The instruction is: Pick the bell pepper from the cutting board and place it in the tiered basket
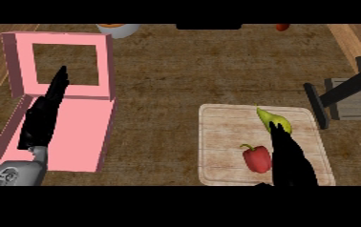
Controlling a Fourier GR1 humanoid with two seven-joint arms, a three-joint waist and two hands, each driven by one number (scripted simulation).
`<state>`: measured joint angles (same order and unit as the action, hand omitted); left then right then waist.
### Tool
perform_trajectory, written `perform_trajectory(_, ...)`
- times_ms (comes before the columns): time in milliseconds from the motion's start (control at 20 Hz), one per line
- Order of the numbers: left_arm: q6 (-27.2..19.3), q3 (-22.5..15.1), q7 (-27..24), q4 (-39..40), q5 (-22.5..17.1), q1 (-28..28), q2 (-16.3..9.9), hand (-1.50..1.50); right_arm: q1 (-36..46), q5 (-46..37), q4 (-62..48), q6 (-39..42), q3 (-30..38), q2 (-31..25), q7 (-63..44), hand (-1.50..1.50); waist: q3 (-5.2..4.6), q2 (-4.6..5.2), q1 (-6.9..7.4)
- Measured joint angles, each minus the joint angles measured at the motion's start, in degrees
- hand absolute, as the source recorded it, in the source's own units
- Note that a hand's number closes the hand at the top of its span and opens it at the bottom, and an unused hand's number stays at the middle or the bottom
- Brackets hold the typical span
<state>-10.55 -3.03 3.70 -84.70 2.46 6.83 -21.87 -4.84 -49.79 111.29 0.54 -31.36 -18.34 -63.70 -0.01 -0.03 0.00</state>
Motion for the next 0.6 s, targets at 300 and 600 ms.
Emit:
perform_trajectory(300,1.1,1.4,-0.8,1.7,0.9,1.0,0.9,0.0,0.0,-0.9,-2.9,1.6,2.4,3.6,1.8,-1.5,0.0,0.02,-0.07)
perform_trajectory(600,2.4,2.5,-0.4,1.0,2.3,0.5,2.0,0.0,0.0,-1.9,-8.1,1.6,4.2,7.3,4.2,-1.5,0.01,0.01,-0.01)
